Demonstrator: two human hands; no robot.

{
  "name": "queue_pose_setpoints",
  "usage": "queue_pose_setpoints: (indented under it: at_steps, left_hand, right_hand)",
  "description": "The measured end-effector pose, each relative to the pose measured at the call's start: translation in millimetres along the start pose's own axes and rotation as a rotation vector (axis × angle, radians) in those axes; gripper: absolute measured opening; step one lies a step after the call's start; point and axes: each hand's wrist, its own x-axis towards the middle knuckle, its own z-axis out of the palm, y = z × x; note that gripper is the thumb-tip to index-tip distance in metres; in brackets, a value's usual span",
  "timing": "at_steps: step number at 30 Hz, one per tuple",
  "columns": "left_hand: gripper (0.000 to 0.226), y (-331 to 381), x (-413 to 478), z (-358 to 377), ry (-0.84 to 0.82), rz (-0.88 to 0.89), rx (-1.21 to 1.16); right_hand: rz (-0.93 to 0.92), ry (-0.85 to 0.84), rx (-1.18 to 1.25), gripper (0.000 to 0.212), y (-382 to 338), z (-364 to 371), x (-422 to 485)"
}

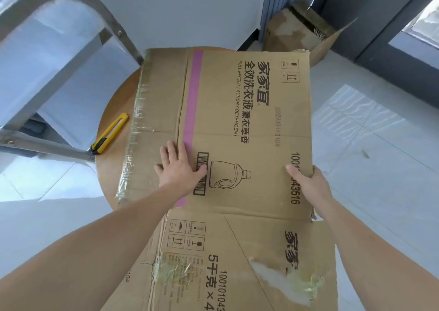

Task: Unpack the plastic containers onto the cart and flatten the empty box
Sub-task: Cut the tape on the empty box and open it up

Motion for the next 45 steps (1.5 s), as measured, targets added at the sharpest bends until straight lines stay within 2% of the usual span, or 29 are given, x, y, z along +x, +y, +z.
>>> queue_pose_setpoints:
  at_steps: [2,5,8,11,14,16,19,20,22,25,27,29,31,33,35,37,39,42,45]
  left_hand:
    - [0.098,-0.6,-0.1,4.6,0.018,-0.007,0.022]
    - [0.099,-2.7,-0.1,7.7,0.035,-0.014,0.020]
    - [0.102,-2.1,-2.4,9.3,0.039,-0.023,0.003]
    - [0.109,4.2,-8.2,10.1,0.013,-0.039,-0.042]
    - [0.112,12.2,-16.2,10.6,-0.022,-0.041,-0.100]
    - [0.111,17.3,-21.6,11.4,-0.037,-0.024,-0.112]
    - [0.105,25.1,-29.4,12.6,-0.056,-0.009,-0.138]
    - [0.101,26.2,-31.0,12.8,-0.055,-0.003,-0.145]
    - [0.090,24.4,-30.5,10.3,-0.023,0.016,-0.167]
    - [0.078,9.6,-19.6,1.9,0.114,0.011,-0.154]
    - [0.083,-6.0,-9.6,-4.7,0.139,-0.083,-0.154]
    - [0.095,-21.3,-2.7,-10.5,0.089,-0.194,-0.161]
    - [0.100,-30.1,-0.4,-14.1,0.037,-0.203,-0.134]
    - [0.100,-33.5,-0.7,-14.4,0.024,-0.177,-0.136]
    - [0.101,-36.7,0.2,-14.4,0.019,-0.202,-0.170]
    - [0.107,-43.4,2.3,-18.9,0.007,-0.296,-0.236]
    - [0.115,-56.8,6.6,-26.3,-0.005,-0.415,-0.282]
    - [0.122,-80.2,10.7,-32.1,0.005,-0.481,-0.259]
    - [0.117,-81.9,6.8,-33.8,0.058,-0.454,-0.261]
  right_hand:
    - [0.018,-0.103,0.106,0.086,1.9,-5.7,7.6]
    - [0.069,-0.232,0.234,0.105,5.3,-12.9,18.8]
    - [0.122,-0.330,0.367,0.103,6.7,-13.2,22.8]
    - [0.170,-0.388,0.390,0.109,9.9,-15.0,21.3]
    - [0.171,-0.407,0.377,0.102,15.2,-21.2,13.3]
    - [0.178,-0.394,0.389,0.095,20.3,-27.3,4.8]
    - [0.161,-0.374,0.372,0.102,28.0,-39.1,-5.4]
    - [0.150,-0.370,0.356,0.099,28.1,-44.0,-8.4]
    - [0.125,-0.350,0.318,0.085,26.3,-51.3,-13.7]
    - [0.117,-0.267,0.281,0.063,28.9,-48.3,-18.8]
    - [0.118,-0.162,0.287,0.051,34.1,-40.1,-21.8]
    - [0.120,-0.081,0.316,0.042,34.5,-31.2,-27.7]
    - [0.114,-0.003,0.312,0.035,33.3,-21.7,-34.1]
    - [0.087,0.071,0.236,0.045,34.9,-12.1,-39.3]
    - [0.047,0.117,0.115,0.073,34.1,-5.4,-45.4]
    - [0.046,0.128,0.016,0.093,33.2,-4.9,-47.0]
    - [0.084,0.140,0.027,0.105,33.7,-7.8,-44.1]
    - [0.136,0.115,0.115,0.094,32.8,-10.6,-40.5]
    - [0.143,0.062,0.213,0.081,29.1,-6.4,-43.8]
